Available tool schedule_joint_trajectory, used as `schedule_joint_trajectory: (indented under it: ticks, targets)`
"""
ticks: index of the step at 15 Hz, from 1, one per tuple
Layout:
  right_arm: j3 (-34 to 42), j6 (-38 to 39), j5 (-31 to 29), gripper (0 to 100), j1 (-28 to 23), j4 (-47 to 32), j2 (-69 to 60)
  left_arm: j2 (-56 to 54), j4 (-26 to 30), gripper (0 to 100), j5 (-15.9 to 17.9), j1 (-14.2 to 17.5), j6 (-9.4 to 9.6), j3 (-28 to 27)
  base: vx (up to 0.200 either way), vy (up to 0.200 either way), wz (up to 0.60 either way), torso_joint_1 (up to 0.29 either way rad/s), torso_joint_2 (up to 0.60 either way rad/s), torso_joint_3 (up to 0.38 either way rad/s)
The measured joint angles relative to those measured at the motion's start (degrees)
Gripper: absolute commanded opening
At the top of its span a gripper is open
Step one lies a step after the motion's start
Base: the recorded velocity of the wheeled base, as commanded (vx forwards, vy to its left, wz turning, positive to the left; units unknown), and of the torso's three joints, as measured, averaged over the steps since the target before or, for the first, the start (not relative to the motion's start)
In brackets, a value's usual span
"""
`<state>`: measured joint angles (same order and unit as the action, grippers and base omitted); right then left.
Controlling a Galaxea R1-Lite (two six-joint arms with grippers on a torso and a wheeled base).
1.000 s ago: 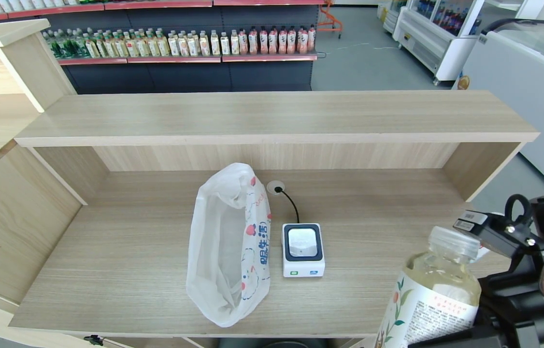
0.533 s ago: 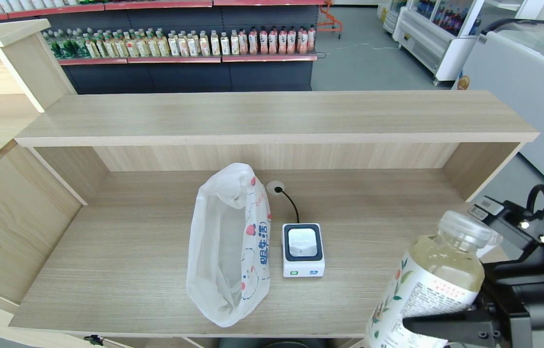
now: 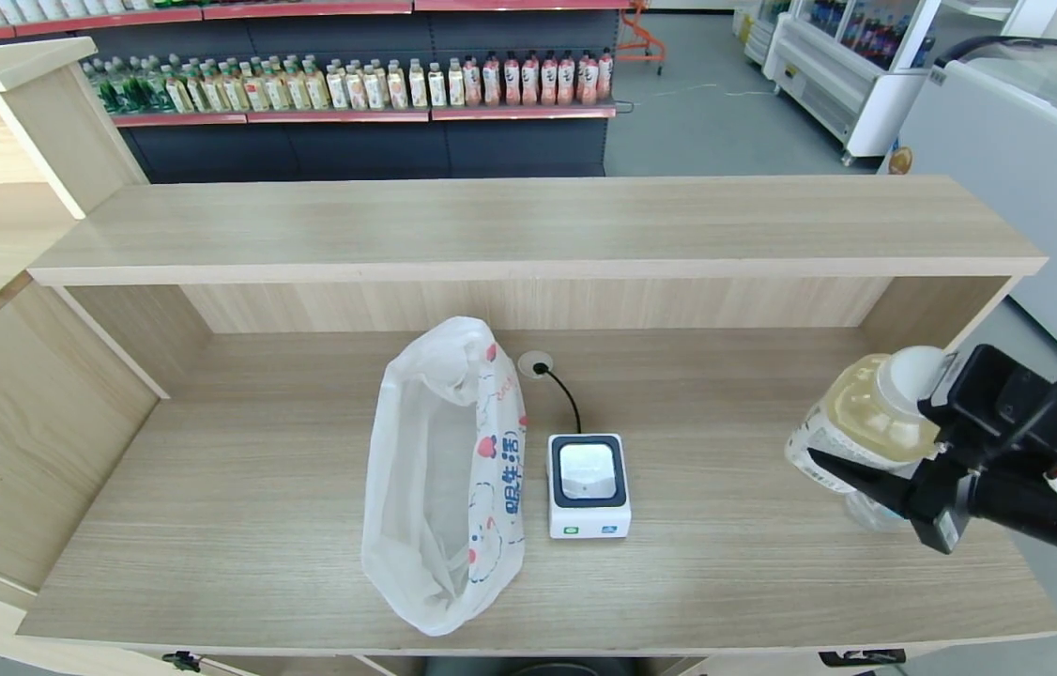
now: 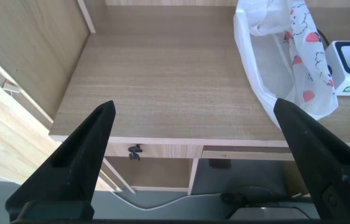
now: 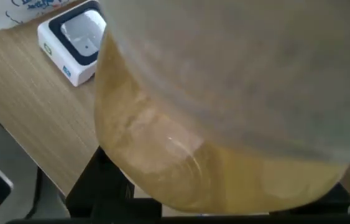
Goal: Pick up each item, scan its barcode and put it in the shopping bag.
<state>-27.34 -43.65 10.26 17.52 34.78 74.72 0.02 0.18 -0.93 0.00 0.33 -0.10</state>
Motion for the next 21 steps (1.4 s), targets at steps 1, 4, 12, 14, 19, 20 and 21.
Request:
schedule_joint_trajectory:
  ticks: [1, 4, 12, 14, 19, 20, 21]
  targets:
    - [1.0, -4.64, -0.01, 0, 0.78, 3.01, 0.15, 0.0, 0.0, 100, -0.02, 0.0, 0.0, 0.0, 0.0, 0.0, 0.0, 0.0, 0.0, 0.0]
    - [4.14, -13.54, 0.46, 0, 6.23, 9.56, 0.83, 0.0, 0.0, 100, -0.02, 0.0, 0.0, 0.0, 0.0, 0.0, 0.0, 0.0, 0.0, 0.0]
    - [2.27, -30.16, 5.57, 0, 12.28, 15.6, 7.62, 0.0, 0.0, 100, -0.02, 0.0, 0.0, 0.0, 0.0, 0.0, 0.0, 0.0, 0.0, 0.0]
    - [3.28, -31.85, 5.55, 0, 12.32, 15.6, 8.39, 0.0, 0.0, 100, -0.02, 0.0, 0.02, 0.0, 0.0, 0.0, 0.0, 0.0, 0.0, 0.0]
    - [5.5, -32.49, 5.66, 0, 12.32, 18.53, 8.94, 0.0, 0.0, 100, 0.0, 0.0, -0.04, 0.0, 0.0, 0.12, 0.0, -0.005, 0.0, 0.001]
    - [5.9, -32.51, 5.85, 0, 12.25, 18.87, 8.94, 0.0, -0.05, 100, 0.0, 0.02, -0.06, 0.0, 0.0, 0.2, 0.0, 0.022, 0.01, 0.002]
    - [6.23, -32.51, 6.27, 0, 12.21, 18.57, 9.0, 0.0, 0.0, 100, -0.02, 0.0, -0.06, 0.0, 0.0, 0.2, 0.0, 0.027, 0.01, -0.002]
